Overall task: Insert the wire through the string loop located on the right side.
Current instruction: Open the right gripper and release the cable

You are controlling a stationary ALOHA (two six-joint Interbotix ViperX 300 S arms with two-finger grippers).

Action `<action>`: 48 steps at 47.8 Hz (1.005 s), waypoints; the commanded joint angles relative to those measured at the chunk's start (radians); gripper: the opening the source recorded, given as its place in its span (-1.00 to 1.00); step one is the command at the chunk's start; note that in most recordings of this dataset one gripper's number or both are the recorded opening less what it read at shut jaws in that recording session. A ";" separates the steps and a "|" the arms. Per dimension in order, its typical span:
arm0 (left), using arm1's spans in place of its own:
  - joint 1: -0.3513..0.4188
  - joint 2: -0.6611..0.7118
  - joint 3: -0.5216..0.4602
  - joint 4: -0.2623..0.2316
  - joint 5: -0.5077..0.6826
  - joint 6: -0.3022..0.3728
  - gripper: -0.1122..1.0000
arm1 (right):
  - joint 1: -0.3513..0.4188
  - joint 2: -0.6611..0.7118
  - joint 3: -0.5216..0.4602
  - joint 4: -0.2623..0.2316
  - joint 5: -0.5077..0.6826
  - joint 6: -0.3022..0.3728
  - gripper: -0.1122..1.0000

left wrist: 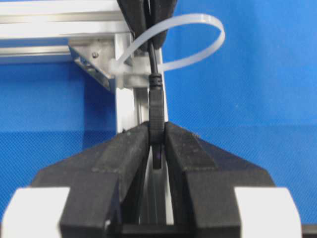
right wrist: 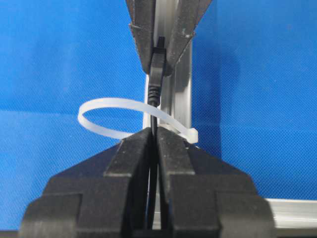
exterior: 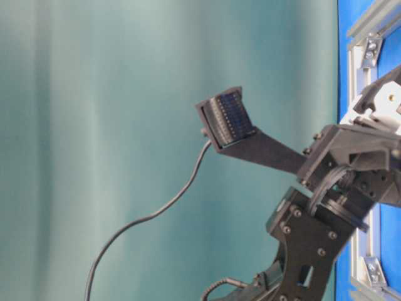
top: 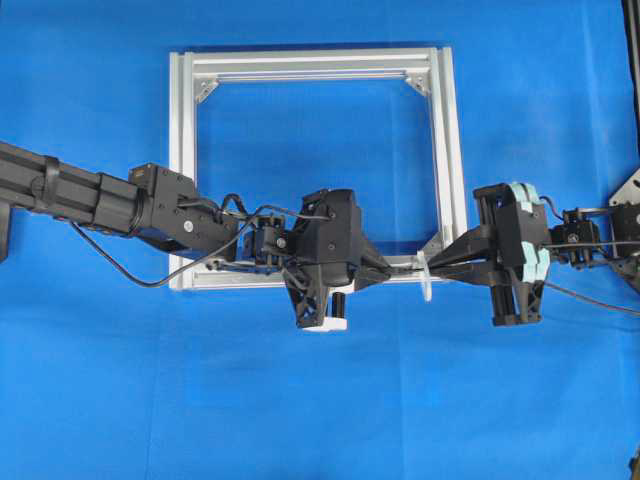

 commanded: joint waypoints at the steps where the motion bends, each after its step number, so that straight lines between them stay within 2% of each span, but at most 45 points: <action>1: -0.002 -0.017 -0.032 0.002 -0.008 0.002 -0.66 | -0.003 -0.005 -0.015 0.000 -0.011 -0.002 -0.83; 19: -0.002 -0.017 -0.028 0.002 -0.008 0.000 -0.66 | -0.003 -0.006 -0.020 -0.015 -0.003 -0.005 -0.83; 25: -0.002 -0.018 -0.026 0.002 -0.008 0.000 -0.66 | -0.003 -0.006 -0.020 -0.015 -0.003 -0.005 -0.72; 28: -0.002 -0.018 -0.026 0.003 -0.008 0.000 -0.66 | -0.003 -0.006 -0.020 -0.015 -0.002 -0.005 -0.55; 31: -0.002 -0.017 -0.026 0.003 -0.008 0.000 -0.66 | -0.003 -0.006 -0.020 -0.015 0.005 -0.005 -0.29; 40: -0.002 -0.018 -0.026 0.003 -0.008 0.000 -0.66 | -0.003 -0.006 -0.020 -0.015 0.034 -0.008 0.72; 42: -0.002 -0.017 -0.026 0.003 -0.008 0.000 -0.66 | -0.003 -0.006 -0.020 -0.015 0.037 -0.008 0.87; 44: -0.002 -0.017 -0.028 0.003 -0.008 0.000 -0.66 | -0.003 -0.006 -0.020 -0.015 0.038 -0.008 0.91; 48: -0.002 -0.018 -0.028 0.002 -0.008 0.000 -0.66 | -0.003 -0.006 -0.020 -0.015 0.037 -0.008 0.84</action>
